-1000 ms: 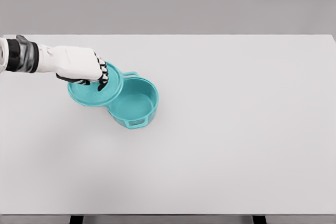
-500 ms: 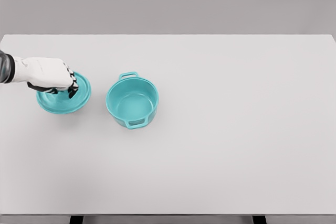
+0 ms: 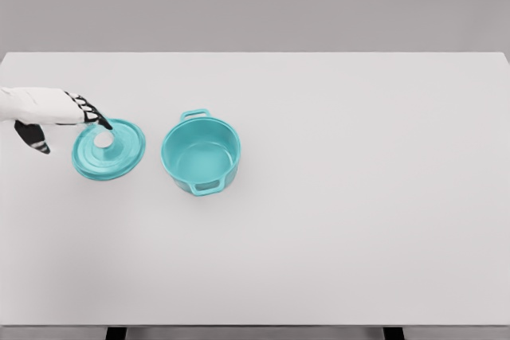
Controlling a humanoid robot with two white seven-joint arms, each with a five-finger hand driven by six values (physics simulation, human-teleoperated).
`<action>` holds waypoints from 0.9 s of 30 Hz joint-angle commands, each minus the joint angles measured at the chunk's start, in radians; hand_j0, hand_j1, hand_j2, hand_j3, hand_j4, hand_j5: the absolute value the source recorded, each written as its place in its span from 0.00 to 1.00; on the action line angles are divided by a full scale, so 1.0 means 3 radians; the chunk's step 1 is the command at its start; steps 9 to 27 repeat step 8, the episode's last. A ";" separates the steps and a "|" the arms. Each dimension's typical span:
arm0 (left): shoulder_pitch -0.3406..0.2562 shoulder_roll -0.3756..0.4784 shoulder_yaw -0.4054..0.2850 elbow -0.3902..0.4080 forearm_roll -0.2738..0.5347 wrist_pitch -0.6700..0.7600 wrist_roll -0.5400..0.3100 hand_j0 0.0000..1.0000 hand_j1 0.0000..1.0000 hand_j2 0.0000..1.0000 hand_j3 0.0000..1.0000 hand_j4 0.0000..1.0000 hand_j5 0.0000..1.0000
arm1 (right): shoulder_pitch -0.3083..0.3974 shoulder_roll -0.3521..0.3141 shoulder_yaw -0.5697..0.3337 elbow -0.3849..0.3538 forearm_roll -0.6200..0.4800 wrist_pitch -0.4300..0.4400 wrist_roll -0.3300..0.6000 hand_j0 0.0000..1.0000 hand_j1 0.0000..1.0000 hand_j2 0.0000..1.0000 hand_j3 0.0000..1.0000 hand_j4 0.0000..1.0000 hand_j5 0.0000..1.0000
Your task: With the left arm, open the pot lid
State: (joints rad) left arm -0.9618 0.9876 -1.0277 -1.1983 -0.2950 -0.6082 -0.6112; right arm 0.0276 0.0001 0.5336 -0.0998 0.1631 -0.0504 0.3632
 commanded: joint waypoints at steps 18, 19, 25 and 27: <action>0.0015 -0.0060 0.0138 0.0788 0.0528 0.0028 0.0001 1.00 1.00 1.00 1.00 1.00 1.00 | 0.0000 0.0000 0.0001 0.0000 -0.0002 -0.0001 0.0001 1.00 1.00 1.00 1.00 1.00 1.00; 0.0015 -0.0060 0.0138 0.0788 0.0528 0.0028 0.0001 1.00 1.00 1.00 1.00 1.00 1.00 | 0.0000 0.0000 0.0001 0.0000 -0.0002 -0.0001 0.0001 1.00 1.00 1.00 1.00 1.00 1.00; 0.0015 -0.0060 0.0138 0.0788 0.0528 0.0028 0.0001 1.00 1.00 1.00 1.00 1.00 1.00 | 0.0000 0.0000 0.0001 0.0000 -0.0002 -0.0001 0.0001 1.00 1.00 1.00 1.00 1.00 1.00; 0.0015 -0.0060 0.0138 0.0788 0.0528 0.0028 0.0001 1.00 1.00 1.00 1.00 1.00 1.00 | 0.0000 0.0000 0.0001 0.0000 -0.0002 -0.0001 0.0001 1.00 1.00 1.00 1.00 1.00 1.00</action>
